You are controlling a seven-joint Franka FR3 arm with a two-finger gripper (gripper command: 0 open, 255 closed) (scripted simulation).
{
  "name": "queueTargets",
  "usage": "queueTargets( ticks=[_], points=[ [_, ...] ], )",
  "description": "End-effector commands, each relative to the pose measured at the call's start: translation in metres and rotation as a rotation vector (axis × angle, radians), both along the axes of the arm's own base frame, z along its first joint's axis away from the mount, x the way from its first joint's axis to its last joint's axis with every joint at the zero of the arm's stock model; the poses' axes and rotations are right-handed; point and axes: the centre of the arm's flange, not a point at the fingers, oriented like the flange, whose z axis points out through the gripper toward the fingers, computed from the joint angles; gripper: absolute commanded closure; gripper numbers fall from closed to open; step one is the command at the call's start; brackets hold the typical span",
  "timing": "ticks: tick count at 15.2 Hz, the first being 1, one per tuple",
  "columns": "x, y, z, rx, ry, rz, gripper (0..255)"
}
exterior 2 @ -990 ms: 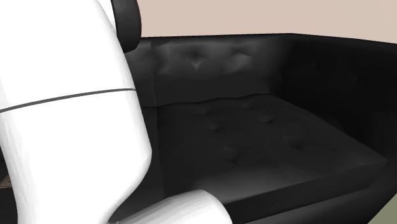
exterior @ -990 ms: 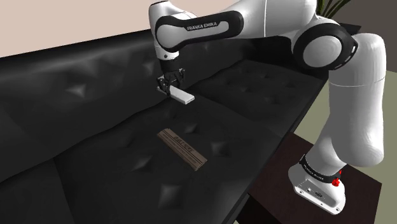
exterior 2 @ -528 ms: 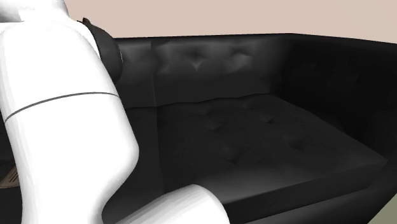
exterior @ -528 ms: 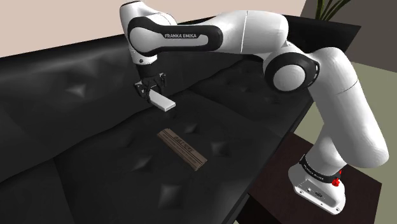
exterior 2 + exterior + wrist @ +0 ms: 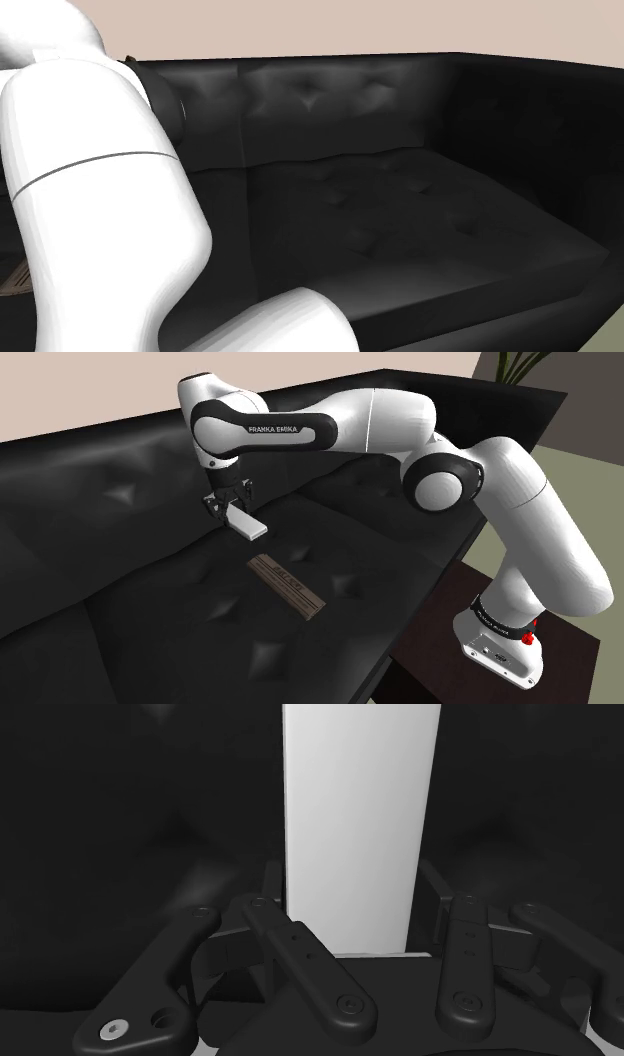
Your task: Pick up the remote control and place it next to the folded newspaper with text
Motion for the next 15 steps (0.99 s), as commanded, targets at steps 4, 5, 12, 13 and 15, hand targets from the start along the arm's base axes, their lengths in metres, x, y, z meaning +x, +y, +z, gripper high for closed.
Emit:
queueTargets(
  ticks=[4, 5, 12, 13, 15],
  points=[
    [0.000, 0.000, -0.026, 0.001, -0.001, 0.000, 255],
    [0.000, 0.000, -0.031, 0.001, -0.001, 0.000, 255],
    [0.000, 0.000, -0.064, 0.001, -0.001, 0.000, 255],
    [0.000, 0.000, -0.064, 0.001, -0.001, 0.000, 255],
    [0.000, 0.000, -0.064, 0.001, -0.001, 0.000, 255]
  ],
)
